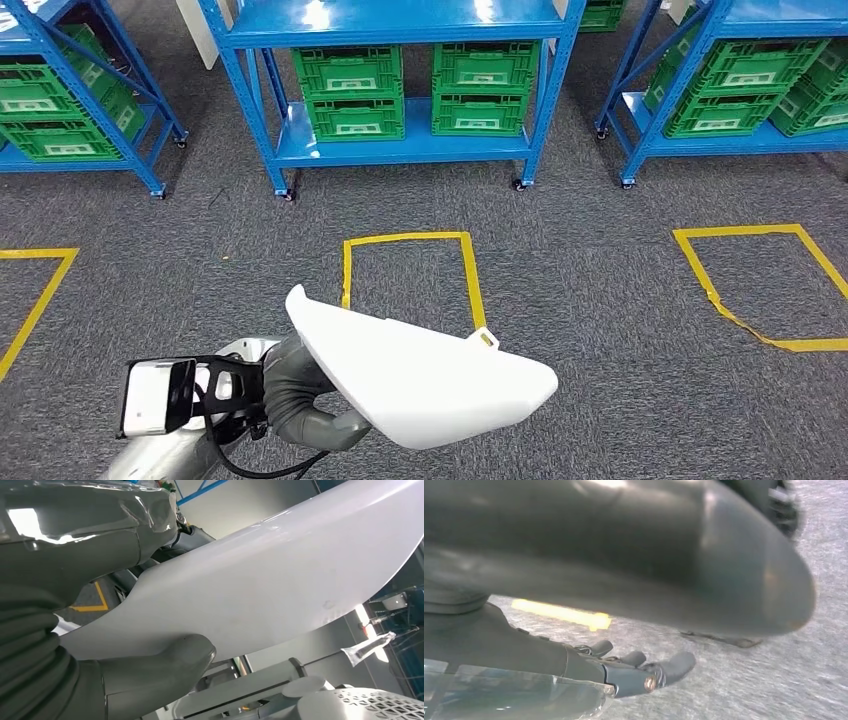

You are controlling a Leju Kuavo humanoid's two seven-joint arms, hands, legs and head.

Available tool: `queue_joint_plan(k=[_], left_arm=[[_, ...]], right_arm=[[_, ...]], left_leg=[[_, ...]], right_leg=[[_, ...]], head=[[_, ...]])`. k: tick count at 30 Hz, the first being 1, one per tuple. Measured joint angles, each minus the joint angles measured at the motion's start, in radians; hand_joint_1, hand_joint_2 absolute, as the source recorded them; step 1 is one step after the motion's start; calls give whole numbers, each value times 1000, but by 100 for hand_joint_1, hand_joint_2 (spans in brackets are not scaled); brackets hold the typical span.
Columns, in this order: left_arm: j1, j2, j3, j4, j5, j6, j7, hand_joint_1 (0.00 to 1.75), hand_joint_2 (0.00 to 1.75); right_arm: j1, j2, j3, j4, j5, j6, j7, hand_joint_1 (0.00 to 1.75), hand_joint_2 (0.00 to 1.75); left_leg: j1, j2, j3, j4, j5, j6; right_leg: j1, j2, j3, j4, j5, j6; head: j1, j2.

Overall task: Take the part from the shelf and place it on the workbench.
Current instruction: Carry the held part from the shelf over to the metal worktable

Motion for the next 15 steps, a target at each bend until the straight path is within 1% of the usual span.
queue_joint_plan(k=[1,2,3,4,5,6,7,8,9,10,11,12,13,14,15], left_arm=[[-1,-2,0,2,0,-1,0,173,175],[0,-2,-1,4,0,-2,0,173,175],[-1,-3,-2,6,0,-3,0,173,175],[-1,-3,-2,7,1,-4,0,173,175],[-1,-3,-2,8,1,-5,0,173,175],[-1,-3,-2,9,2,-6,0,173,175],[-1,-4,-2,9,2,-6,0,173,175],[-1,-6,-1,9,2,-7,1,173,175],[-1,-8,-1,9,2,-8,1,173,175],[-1,-9,-1,9,3,-8,1,173,175],[-1,-10,-1,9,3,-9,2,173,175],[0,-10,-2,10,3,-10,3,173,175],[0,-9,-2,10,3,-10,3,173,175],[1,-8,-2,11,3,-11,4,173,175],[1,-7,-2,11,3,-12,5,173,175]], right_arm=[[0,-2,0,2,0,0,-2,0,0],[-1,-6,0,4,0,-1,-5,0,0],[-1,-9,0,6,0,-1,-7,0,0],[-1,-11,0,8,1,-1,-8,0,0],[-1,-13,0,9,2,-1,-8,0,0],[-2,-15,0,11,3,-1,-9,0,0],[-4,-17,0,12,3,-1,-9,0,0],[-6,-18,0,14,4,-1,-11,0,0],[-8,-19,0,16,4,-1,-13,0,0],[-8,-20,1,18,5,-2,-15,0,0],[-6,-20,1,21,6,-3,-17,0,0],[-5,-21,1,24,7,-5,-19,0,0],[-4,-21,1,27,7,-8,-21,0,0],[-3,-22,1,29,8,-11,-23,0,0],[-3,-23,1,30,8,-14,-26,0,0]], left_leg=[[-1,0,-19,2,13,2],[-2,0,-38,6,26,2],[-2,1,-59,12,38,1],[-1,1,-81,20,49,-1],[0,1,-103,30,59,-4],[2,1,-125,43,66,-9],[2,1,-145,59,73,-14],[1,1,-161,70,79,-20],[0,1,-171,79,87,-25],[0,2,-178,82,95,-30],[2,2,-182,81,105,-35],[5,1,-188,83,104,-40],[7,0,-195,95,84,-46],[10,-1,-205,123,43,-53],[12,-2,-215,171,-13,-60]], right_leg=[[0,0,-15,67,-45,-3],[0,1,-26,133,-72,1],[-1,1,-27,181,-76,12],[-2,1,-13,198,-59,27],[-5,1,17,180,-33,42],[-8,1,63,128,-17,51],[-7,2,118,52,-22,52],[-6,2,159,-12,-38,43],[-2,3,185,-60,-57,32],[2,3,192,-84,-68,19],[2,3,182,-84,-63,6],[1,1,172,-85,-53,-3],[-1,-1,163,-85,-41,-13],[-3,-3,151,-85,-27,-19],[-2,-4,138,-84,-14,-23]], head=[[2,0],[3,0],[3,0],[3,0],[3,0],[3,0],[3,0],[2,0],[2,0],[0,0],[-1,0],[-1,0],[-2,0],[-3,0],[-5,0]])
